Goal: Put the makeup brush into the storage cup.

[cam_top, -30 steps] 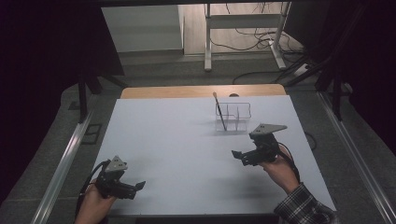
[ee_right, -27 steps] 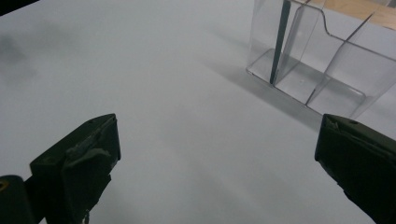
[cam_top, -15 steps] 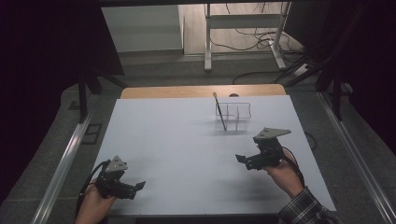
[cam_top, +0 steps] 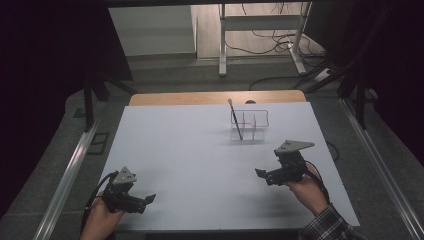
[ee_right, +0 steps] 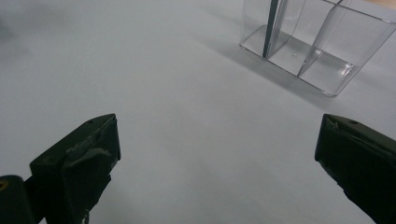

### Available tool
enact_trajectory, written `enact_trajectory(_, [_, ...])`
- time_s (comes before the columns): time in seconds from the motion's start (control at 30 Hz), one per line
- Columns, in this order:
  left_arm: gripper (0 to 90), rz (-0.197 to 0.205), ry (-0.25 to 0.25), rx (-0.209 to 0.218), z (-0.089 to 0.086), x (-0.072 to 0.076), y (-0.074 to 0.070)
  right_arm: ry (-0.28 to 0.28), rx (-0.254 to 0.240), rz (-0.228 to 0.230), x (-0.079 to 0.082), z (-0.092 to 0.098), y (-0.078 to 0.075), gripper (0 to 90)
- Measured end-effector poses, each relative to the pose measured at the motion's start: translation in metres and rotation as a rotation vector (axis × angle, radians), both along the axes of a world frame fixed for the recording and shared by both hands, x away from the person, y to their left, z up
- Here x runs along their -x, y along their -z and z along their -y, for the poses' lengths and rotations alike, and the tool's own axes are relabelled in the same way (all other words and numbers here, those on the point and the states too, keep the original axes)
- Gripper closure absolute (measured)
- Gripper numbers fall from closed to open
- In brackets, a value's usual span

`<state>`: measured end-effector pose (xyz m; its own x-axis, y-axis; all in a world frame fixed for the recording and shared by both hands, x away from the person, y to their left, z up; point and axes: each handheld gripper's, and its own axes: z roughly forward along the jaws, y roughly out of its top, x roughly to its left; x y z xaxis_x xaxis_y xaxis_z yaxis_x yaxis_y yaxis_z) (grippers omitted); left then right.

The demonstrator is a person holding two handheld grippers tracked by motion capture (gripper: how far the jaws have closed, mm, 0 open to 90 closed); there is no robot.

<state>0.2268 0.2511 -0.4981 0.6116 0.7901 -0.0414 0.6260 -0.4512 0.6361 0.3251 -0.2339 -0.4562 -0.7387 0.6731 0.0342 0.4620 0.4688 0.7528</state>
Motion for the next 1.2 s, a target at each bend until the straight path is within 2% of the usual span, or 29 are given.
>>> enact_trajectory(1.2, [0.0,0.01,-0.007,0.01,-0.001,0.0,-0.001,0.027,0.012,-0.02,0.022,0.023,0.003,0.0])
